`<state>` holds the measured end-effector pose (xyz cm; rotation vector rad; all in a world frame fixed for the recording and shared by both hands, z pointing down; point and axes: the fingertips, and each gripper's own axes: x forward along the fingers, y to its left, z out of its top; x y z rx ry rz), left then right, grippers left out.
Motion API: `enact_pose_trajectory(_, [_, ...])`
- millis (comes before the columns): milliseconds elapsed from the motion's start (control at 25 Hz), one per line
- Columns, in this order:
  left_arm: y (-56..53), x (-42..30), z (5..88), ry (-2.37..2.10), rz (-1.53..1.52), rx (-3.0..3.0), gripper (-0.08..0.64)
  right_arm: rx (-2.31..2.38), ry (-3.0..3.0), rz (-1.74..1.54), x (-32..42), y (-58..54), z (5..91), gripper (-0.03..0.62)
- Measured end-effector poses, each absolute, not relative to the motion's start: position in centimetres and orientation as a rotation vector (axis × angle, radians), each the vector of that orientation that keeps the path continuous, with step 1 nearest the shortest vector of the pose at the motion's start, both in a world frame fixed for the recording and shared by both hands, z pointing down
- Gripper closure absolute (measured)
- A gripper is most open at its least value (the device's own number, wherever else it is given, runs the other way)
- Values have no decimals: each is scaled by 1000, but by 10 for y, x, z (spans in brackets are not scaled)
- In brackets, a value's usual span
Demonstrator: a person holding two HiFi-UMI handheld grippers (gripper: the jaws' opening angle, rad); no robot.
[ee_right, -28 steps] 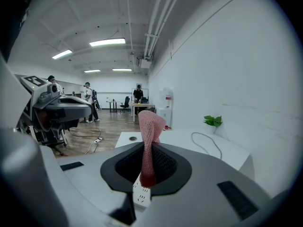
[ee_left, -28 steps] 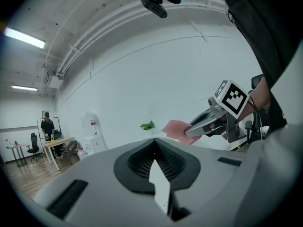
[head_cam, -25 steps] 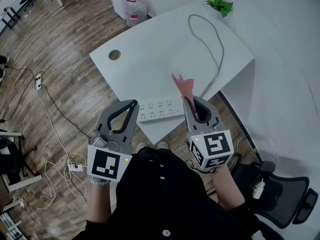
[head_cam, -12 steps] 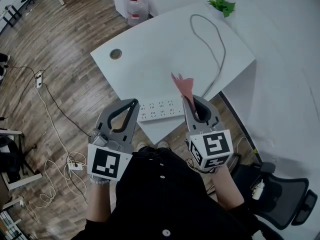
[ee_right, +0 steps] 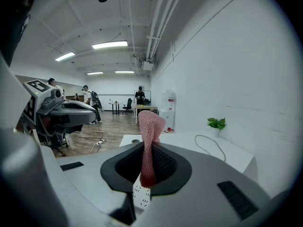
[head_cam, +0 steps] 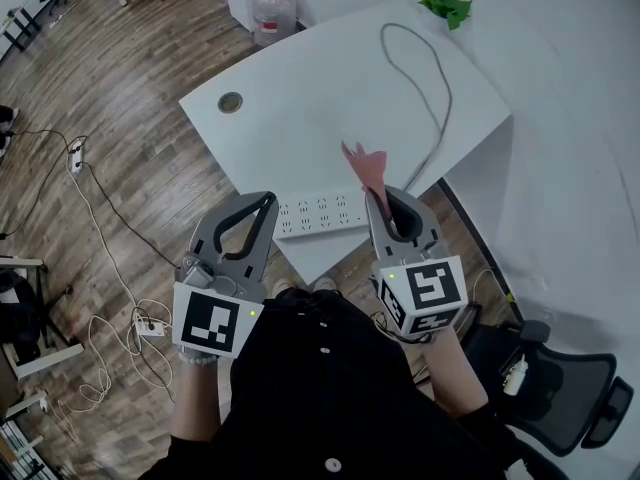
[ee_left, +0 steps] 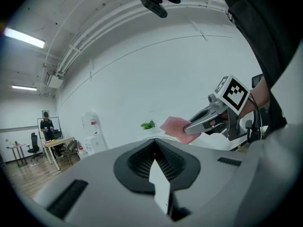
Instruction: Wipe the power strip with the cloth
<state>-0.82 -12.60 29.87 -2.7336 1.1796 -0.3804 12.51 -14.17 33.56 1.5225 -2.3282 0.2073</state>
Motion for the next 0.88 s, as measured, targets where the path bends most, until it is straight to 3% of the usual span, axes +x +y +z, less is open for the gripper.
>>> enact_pose_trajectory(880, [-124,-9,302,1174,-390,-2735,546,1484,-2333,210,117,-139,342,538])
